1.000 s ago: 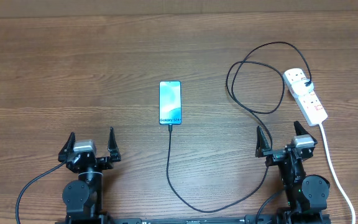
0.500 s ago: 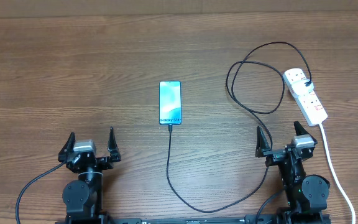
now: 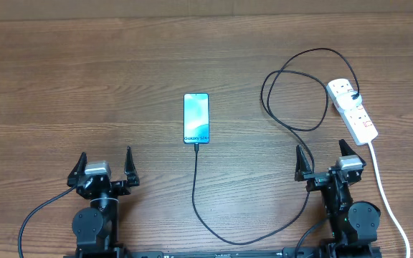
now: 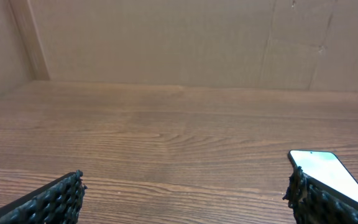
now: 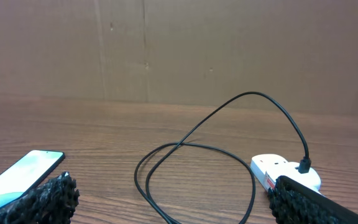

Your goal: Plug charger to phone and switch on socket

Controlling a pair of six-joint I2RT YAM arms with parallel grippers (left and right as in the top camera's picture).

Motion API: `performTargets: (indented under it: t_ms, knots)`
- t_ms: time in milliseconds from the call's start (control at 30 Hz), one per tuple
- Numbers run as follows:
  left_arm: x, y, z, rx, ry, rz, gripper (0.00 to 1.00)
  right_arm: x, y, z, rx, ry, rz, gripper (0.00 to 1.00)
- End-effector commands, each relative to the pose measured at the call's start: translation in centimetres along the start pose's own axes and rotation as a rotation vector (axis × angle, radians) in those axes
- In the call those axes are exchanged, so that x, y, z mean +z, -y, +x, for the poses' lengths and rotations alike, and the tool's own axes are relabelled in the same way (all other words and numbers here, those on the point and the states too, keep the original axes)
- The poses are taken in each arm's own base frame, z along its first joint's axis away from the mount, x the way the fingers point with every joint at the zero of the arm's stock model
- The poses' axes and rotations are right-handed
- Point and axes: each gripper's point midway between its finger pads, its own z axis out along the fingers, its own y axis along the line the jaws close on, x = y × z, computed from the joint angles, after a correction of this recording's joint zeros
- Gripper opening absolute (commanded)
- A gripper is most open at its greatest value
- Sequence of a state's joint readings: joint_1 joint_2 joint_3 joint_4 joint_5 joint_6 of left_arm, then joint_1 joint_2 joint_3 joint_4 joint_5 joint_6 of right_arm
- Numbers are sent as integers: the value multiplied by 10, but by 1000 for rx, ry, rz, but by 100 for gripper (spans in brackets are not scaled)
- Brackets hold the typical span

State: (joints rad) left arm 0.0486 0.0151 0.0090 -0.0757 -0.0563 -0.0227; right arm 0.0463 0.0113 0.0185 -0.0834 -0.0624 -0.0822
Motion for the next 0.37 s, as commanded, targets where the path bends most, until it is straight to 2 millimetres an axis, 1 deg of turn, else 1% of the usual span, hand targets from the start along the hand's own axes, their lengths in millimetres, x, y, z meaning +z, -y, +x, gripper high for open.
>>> performTargets:
  t_ms: [0,333]
  knots:
    - [0,-1,-1,14,8,-4,99,0,1,3,3,1,6,100]
    - [0,-1,-1,14,8,-4,100,0,1,3,3,1,6,100]
